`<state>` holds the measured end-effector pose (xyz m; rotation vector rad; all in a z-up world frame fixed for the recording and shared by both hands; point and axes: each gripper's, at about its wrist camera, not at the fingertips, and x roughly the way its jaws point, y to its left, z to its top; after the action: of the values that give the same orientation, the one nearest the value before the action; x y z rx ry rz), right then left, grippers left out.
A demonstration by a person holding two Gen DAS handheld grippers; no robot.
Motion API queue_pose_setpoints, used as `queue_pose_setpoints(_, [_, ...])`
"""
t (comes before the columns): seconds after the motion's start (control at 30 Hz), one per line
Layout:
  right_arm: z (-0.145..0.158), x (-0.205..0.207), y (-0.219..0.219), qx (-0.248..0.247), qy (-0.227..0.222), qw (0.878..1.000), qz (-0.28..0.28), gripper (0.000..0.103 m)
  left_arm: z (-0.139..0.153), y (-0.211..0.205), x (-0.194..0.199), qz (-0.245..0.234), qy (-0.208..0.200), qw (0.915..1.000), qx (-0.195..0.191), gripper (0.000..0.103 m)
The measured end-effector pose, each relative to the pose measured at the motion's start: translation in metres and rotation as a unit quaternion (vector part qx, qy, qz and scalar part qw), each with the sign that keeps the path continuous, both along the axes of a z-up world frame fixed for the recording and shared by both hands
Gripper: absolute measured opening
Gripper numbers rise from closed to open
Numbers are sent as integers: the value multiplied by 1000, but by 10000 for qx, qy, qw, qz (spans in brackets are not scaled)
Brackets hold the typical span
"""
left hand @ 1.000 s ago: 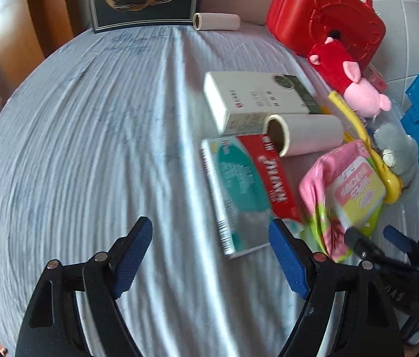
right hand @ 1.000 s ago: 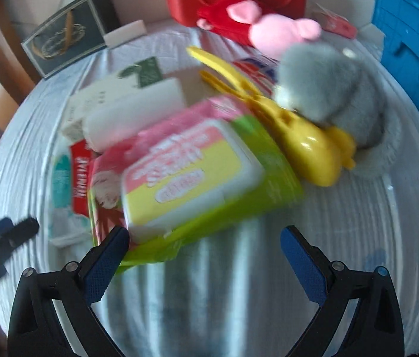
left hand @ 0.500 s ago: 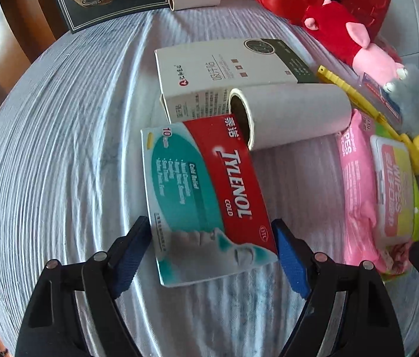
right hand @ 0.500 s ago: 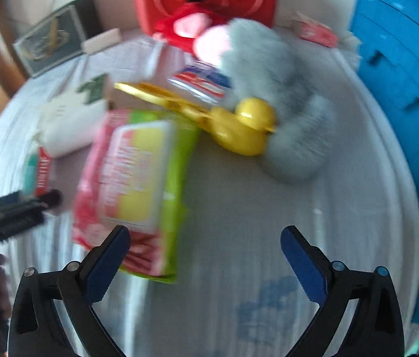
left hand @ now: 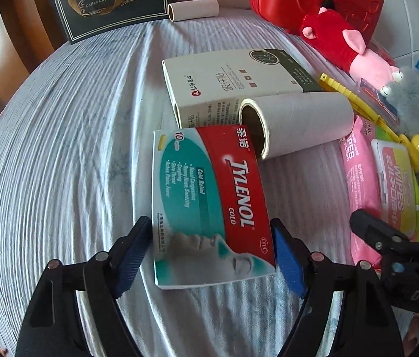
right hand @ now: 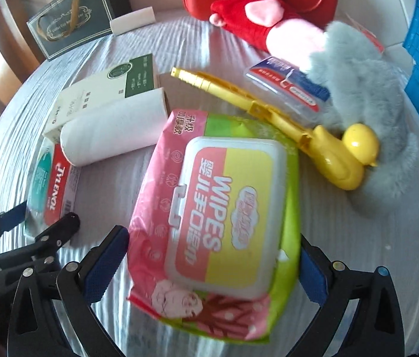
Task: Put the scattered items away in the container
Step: 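Grasp the Tylenol box with the left tool while the right grasps the pink wipes pack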
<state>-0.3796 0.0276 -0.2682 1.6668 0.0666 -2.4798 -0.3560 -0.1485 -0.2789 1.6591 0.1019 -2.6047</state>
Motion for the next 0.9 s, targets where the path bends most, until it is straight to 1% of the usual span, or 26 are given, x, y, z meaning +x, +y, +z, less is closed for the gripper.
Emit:
queue_pose_setpoints(0.1, [-5, -5, 0, -62, -74, 10000, 10, 103, 0, -2, -2, 10, 4, 10000, -1, 81])
queue_pose_setpoints(0.27, [-7, -9, 1, -52, -67, 10000, 23, 103, 0, -2, -1, -1, 30, 10000, -17, 81])
queue_pose_setpoints(0.33, [-9, -11, 2, 10, -73, 10000, 34, 103, 0, -3, -1, 7, 27, 10000, -23, 80])
queue_pose_setpoints(0.37, [-10, -12, 1, 53, -47, 10000, 47, 103, 1, -3, 1, 4, 37, 10000, -32, 73])
queue_pose_setpoints(0.43, [-12, -11, -2, 221, 83, 9996, 134, 103, 2, -3, 4, 14, 1, 10000, -19, 73])
queue_pose_setpoints(0.5, [-10, -4, -5, 344, 204, 9989, 232, 94, 4, -3, 12, 22, 16, 10000, -34, 73])
queue_pose_setpoints(0.53, [-8, 0, -6, 357, 241, 9987, 289, 93, 6, -3, 14, 26, 33, 10000, -61, 73])
queue_pose_setpoints(0.6, [-4, 8, -4, 330, 231, 9985, 377, 89, 15, 0, 23, 55, 151, 9998, -146, 73])
queue_pose_setpoints(0.77, [5, 35, 10, 192, 131, 9977, 640, 88, 48, 6, 41, 114, 450, 9989, -96, 73])
queue_pose_setpoints(0.9, [30, 64, 31, 42, 306, 9961, 824, 88, 77, 16, 60, 170, 691, 9974, -99, 73])
